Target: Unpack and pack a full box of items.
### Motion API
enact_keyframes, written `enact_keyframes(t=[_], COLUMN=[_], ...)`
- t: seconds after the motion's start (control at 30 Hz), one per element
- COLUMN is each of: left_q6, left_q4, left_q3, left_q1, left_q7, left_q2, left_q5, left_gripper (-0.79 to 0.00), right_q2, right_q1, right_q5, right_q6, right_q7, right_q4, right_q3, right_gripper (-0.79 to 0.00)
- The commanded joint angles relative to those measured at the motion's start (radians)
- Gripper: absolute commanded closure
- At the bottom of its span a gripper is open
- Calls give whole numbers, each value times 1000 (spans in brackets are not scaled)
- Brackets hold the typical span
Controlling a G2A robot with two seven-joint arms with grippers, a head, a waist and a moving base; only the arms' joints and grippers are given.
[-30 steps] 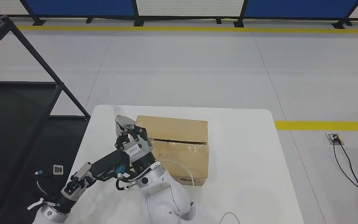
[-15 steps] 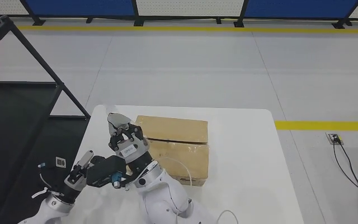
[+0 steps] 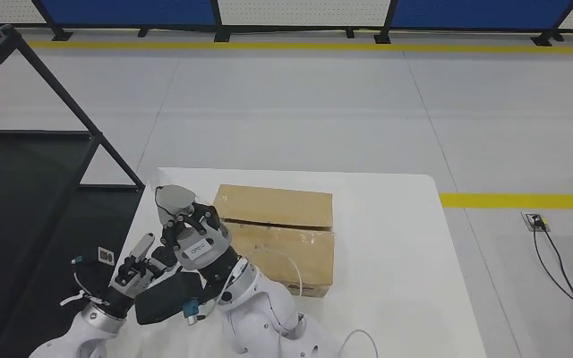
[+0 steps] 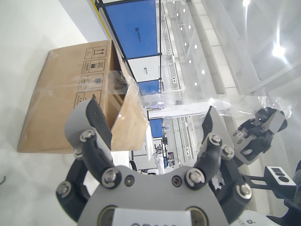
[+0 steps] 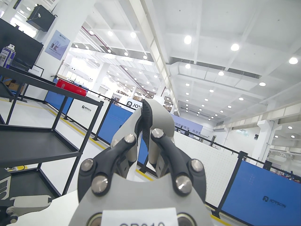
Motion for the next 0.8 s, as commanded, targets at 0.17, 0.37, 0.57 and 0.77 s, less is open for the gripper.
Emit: enact_keyframes(t=[0.17,0.37,0.57,0.77], left_q6=[-27,-27,-8,35], left_q4=[-8,-8,-20,-25], left_q3=[-27,-27,-25,-19], left_q1=[-5,-5,-9,-36], left_q7=[-57,-57,-36,-32], left_q2=[1,1,0,-3], left_q5=[-75,-75,-82,-173], left_gripper=[-785,-785,-785,-283], right_q2=[-11,-12,-12,-12], right_q1=[6,2,2,2], right_q5=[1,-1,-1,-1], right_q6=[-8,-7,-7,-7], right_q7=[52,58,58,58], right_q4=[31,31,31,31], right_q3=[13,15,15,15], right_gripper=[0,0,0,0])
